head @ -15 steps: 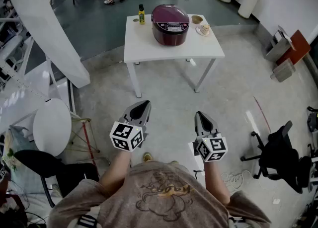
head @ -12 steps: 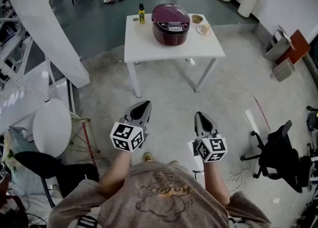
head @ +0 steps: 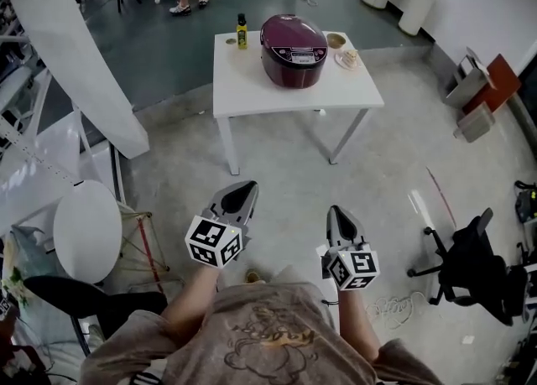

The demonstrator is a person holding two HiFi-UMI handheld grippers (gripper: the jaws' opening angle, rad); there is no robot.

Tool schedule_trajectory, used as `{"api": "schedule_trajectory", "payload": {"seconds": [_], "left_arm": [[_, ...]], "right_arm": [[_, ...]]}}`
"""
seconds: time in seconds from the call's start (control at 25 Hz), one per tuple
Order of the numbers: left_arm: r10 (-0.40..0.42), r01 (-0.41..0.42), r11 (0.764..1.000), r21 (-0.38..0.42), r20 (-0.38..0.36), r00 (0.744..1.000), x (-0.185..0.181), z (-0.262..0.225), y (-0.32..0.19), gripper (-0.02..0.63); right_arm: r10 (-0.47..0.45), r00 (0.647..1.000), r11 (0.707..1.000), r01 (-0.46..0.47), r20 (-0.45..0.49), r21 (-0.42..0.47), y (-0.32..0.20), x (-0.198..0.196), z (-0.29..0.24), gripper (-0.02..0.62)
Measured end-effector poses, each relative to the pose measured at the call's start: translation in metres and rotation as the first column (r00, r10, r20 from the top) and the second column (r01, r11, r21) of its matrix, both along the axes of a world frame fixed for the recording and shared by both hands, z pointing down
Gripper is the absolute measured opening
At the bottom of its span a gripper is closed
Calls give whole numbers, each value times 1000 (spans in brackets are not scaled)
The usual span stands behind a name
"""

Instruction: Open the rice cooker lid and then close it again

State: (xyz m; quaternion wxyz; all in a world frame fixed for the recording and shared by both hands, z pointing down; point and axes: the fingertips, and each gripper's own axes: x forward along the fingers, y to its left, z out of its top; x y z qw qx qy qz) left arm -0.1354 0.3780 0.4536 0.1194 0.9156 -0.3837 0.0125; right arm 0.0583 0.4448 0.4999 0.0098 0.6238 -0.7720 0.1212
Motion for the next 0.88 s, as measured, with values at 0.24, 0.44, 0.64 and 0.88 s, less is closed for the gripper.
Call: {"api": "schedule_trajectory", "payload": {"seconds": [0.24, 0.44, 0.64, 0.88], "left_arm": [[17, -17, 1000, -8, -11, 1000, -4, 4, -16, 20], [32, -31, 999, 5, -12, 999, 4, 5, -37, 20], [24, -24, 1000, 8, -17, 1000, 9, 7, -64, 20], [7, -7, 1000, 11, -21, 1000, 15, 5, -104, 20]], "right_arm": [[10, 1000, 1000, -10, -5, 5, -12, -9, 0, 2], [11, 1000, 999, -10, -10, 30, -32, -9, -2, 2], [19, 1000, 999, -18, -2, 33, -62, -1, 3, 2], [0, 1000, 999, 0, 8, 38, -108, 5, 1, 2]]}}
